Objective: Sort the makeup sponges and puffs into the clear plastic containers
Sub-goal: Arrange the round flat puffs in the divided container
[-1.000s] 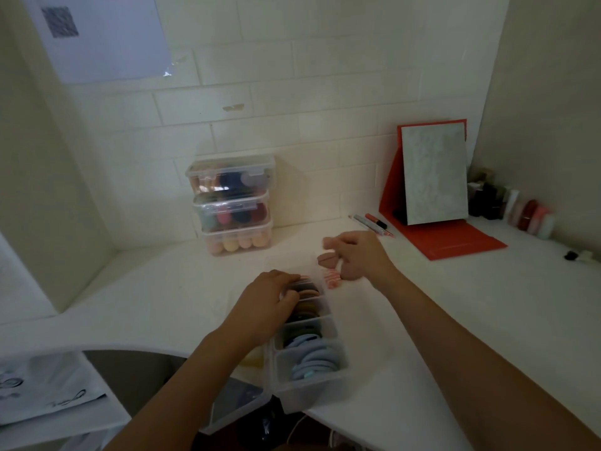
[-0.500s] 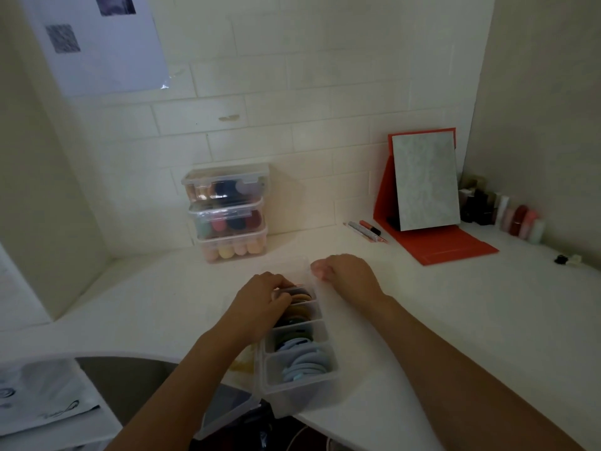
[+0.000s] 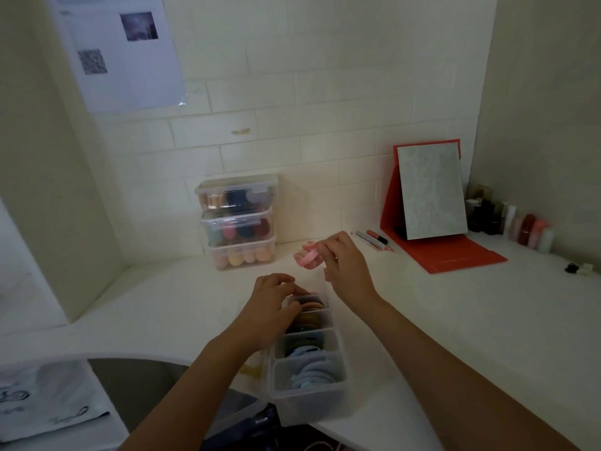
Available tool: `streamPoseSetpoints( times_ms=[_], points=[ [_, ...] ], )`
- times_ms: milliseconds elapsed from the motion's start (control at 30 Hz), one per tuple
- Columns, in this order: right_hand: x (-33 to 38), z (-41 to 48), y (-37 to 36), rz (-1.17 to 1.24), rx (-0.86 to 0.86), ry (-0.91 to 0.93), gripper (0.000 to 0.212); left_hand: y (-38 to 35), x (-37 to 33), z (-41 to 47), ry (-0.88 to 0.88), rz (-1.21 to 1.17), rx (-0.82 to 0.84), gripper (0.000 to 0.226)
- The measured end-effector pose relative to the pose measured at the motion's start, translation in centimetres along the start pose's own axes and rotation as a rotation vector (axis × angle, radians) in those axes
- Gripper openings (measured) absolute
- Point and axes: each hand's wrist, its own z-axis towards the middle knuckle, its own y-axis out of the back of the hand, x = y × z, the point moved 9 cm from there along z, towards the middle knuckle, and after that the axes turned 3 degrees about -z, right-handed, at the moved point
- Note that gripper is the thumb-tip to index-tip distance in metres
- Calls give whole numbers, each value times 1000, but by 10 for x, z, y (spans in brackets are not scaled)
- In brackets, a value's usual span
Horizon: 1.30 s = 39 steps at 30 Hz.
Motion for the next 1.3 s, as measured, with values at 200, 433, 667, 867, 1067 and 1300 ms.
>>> streamPoseSetpoints(
  times_ms=[200,433,667,867,1067,1300],
  points=[
    [1,-2,-10,-206,117,91,25,-4,-11,-4,-44,9,-3,31],
    [-10,-3,-5,-98,110,-38,27,5,-11,2,-2,27,-62,33],
    [-18,-4,6,269,4,-284,26,26,-35,18,-148,97,-294,44],
    [-27,-9,3,528,85,-466,22,33,-36,32,-178,143,-397,30],
    [-42,-8,0,405,76,-468,26,34,-27,34,-173,96,-376,23],
    [-95,-16,0,-162,128,-402,35,28,-11,32,-163,118,-269,18]
  ],
)
